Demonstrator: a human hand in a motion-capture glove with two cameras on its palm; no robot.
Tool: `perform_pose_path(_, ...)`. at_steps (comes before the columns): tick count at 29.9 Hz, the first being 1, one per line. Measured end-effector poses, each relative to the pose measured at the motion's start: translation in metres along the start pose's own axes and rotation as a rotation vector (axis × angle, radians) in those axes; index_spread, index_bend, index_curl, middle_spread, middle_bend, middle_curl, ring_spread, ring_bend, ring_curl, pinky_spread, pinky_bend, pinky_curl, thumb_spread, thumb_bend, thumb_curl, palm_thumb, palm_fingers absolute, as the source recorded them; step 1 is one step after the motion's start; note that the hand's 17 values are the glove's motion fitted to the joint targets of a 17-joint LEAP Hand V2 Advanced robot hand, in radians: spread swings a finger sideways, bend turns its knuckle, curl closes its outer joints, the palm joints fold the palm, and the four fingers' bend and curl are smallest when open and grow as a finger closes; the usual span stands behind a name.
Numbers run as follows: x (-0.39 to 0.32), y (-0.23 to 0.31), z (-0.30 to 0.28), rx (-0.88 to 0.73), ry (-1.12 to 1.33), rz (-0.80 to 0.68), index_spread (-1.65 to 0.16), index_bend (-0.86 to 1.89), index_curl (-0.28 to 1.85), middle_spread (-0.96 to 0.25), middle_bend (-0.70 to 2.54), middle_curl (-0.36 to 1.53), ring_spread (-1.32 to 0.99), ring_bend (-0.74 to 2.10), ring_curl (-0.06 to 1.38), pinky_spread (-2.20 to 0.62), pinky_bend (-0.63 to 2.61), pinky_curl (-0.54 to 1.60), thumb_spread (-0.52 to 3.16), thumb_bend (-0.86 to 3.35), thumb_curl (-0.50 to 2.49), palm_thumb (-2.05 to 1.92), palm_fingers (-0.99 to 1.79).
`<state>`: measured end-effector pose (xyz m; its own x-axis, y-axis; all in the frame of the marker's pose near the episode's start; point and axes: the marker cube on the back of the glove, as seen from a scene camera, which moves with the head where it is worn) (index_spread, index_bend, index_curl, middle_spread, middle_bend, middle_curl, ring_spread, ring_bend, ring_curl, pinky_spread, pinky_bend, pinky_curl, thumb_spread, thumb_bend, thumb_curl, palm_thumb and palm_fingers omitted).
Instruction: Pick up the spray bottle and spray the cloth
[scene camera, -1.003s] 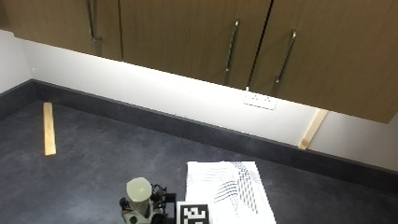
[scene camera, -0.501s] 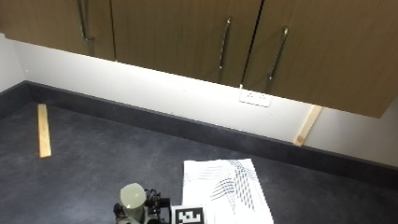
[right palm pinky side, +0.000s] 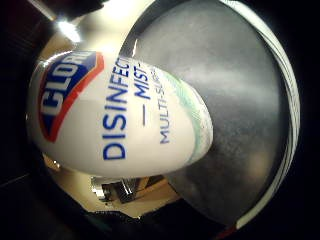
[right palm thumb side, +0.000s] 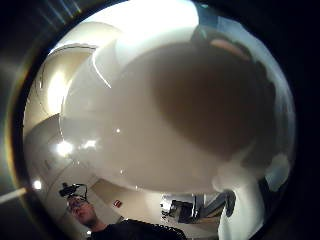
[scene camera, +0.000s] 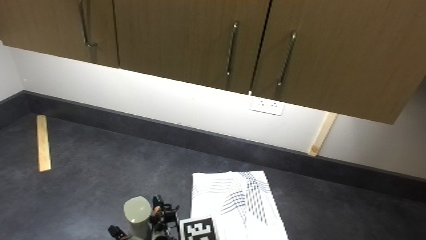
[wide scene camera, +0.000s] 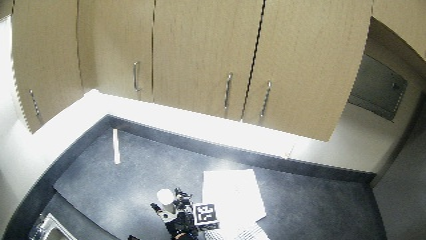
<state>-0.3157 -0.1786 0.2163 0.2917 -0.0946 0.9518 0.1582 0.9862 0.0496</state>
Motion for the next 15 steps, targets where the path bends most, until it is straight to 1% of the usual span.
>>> perform_pose_path(4, -0.004, 0.003, 0.001, -0.030, -0.001, 0.017, -0.35, 0.08, 0.37, -0.02, 0.13, 0.48, 0.01, 0.27, 0.51, 0.13, 0.35, 0.49, 0.87, -0.04, 0.61, 1.01, 0.09)
perform_pose_path(7, -0.013, 0.005, 0.001, -0.056, -0.001, -0.011, -0.37, 0.10, 0.34, -0.03, 0.15, 0.45, 0.03, 0.27, 0.47, 0.15, 0.37, 0.46, 0.89, -0.03, 0.60, 1.00, 0.09)
perform_pose_path(12, -0.036, 0.013, -0.005, -0.123, -0.036, -0.079, -0.39, 0.12, 0.31, -0.03, 0.16, 0.42, 0.05, 0.30, 0.46, 0.17, 0.39, 0.44, 0.91, -0.03, 0.59, 0.98, 0.08)
perform_pose_path(15, -0.057, 0.029, -0.016, -0.151, -0.079, -0.097, -0.40, 0.12, 0.30, -0.03, 0.17, 0.41, 0.06, 0.32, 0.46, 0.17, 0.41, 0.44, 0.92, -0.03, 0.58, 0.96, 0.08)
